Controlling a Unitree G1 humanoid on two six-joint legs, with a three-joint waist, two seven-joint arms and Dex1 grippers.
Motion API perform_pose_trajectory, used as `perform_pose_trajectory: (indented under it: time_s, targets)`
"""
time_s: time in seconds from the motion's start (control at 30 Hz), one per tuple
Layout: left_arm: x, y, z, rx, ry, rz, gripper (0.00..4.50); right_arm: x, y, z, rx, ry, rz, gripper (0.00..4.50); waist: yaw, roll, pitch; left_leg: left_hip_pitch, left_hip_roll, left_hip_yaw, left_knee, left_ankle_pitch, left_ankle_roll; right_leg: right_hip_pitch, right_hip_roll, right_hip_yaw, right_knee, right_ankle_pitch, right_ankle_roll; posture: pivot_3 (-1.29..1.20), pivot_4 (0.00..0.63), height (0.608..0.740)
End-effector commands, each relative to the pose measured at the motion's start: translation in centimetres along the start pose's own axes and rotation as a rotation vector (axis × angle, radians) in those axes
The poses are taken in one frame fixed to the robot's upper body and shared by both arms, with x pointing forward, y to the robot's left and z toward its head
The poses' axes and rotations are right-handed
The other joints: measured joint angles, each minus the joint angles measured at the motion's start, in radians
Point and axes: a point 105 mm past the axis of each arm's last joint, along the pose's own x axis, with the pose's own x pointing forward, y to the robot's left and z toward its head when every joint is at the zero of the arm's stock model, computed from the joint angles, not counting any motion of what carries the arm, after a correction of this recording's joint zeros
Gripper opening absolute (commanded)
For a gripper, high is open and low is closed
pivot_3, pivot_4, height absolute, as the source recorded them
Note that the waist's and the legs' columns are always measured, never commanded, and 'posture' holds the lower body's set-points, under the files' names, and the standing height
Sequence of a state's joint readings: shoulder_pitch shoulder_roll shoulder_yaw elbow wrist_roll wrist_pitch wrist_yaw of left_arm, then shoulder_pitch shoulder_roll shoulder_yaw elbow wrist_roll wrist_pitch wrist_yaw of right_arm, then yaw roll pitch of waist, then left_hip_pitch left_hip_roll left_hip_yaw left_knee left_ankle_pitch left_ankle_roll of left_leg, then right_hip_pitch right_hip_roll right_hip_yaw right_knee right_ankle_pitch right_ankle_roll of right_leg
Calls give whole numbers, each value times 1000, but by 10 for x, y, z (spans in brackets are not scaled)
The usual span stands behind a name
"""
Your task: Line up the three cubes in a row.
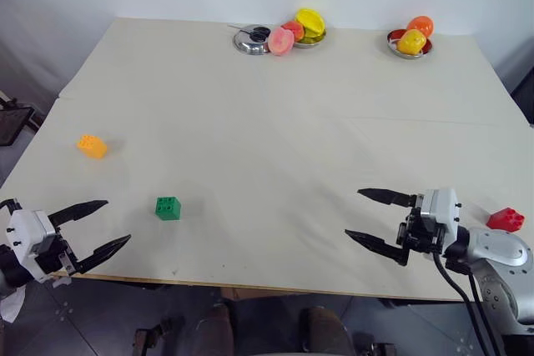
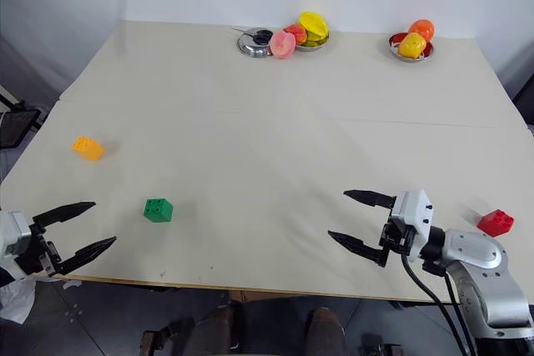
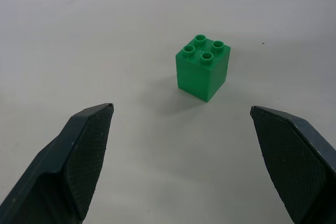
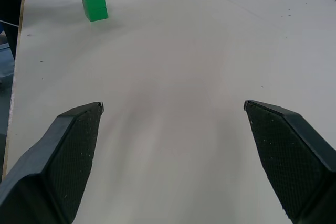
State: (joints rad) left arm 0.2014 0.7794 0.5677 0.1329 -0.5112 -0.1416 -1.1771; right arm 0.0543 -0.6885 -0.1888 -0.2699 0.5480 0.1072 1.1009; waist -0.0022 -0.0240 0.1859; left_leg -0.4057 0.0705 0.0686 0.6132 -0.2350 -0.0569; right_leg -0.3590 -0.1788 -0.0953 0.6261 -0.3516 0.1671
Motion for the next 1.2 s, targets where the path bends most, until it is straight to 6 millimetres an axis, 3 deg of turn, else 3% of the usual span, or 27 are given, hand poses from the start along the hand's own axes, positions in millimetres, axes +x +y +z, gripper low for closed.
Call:
perform_pose_trajectory:
  time_s: [0.03, 0.23, 0.4, 0.47, 0.57, 0.7, 0.87, 1.03, 1.2]
  targets:
    - [-2, 5, 4, -14, -24, 22, 4413, 0, 0, 5, -27, -20, -3, 4500, 0, 0, 0, 0, 0, 0, 0, 0, 0, 0, 0, 0, 0, 0, 0, 0, 150, 740]
    - [6, 13, 22, -59, -98, 52, 4413, -2, -3, 5, -23, -29, -29, 4500, 0, 0, 0, 0, 0, 0, 0, 0, 0, 0, 0, 0, 0, 0, 0, 0, 150, 740]
    - [33, 11, 55, -144, -195, -23, 4413, -17, -15, 14, 6, -78, -163, 4500, 5, 0, 0, 0, 0, 0, 0, 0, 0, 0, 0, 0, 1, 0, 0, 0, 150, 740]
    - [53, 5, 73, -159, -220, -94, 4413, -30, -17, 17, 13, -79, -229, 4500, 14, 0, 0, 0, 0, 0, 1, 0, -1, 1, 0, 0, 1, 0, 0, 0, 150, 740]
    - [76, -6, 93, -149, -272, -174, 4413, -56, -17, 23, -8, -72, -352, 4500, 27, 0, 0, 0, 0, 0, 1, 1, -1, 1, 0, 0, 1, 0, 0, 0, 150, 740]
    - [94, -14, 98, -111, -289, -234, 4413, -89, -15, 25, -22, -48, -513, 4500, 25, 0, 0, 0, 0, 0, 1, 1, -2, 2, 0, 0, 0, 0, 0, 0, 150, 740]
    - [130, -31, 92, -70, -290, -400, 4413, -165, 2, 14, -30, 39, -856, 4500, 35, 1, -1, 0, 0, 0, 1, 1, -2, 2, 1, 0, 0, 0, 0, 0, 150, 740]
    - [148, -43, 102, 3, -308, -511, 4413, -218, 30, 5, 65, 114, -1041, 4500, 29, 2, -1, 0, 0, 0, 1, 1, -2, 2, 1, 0, -2, 0, 0, 0, 150, 740]
    - [150, -53, 117, -8, -380, -515, 4413, -248, 50, -3, 152, 204, -1150, 4500, 15, 3, -1, 1, 0, 0, 0, 1, -2, 2, 1, 1, -2, 0, 0, 0, 150, 740]
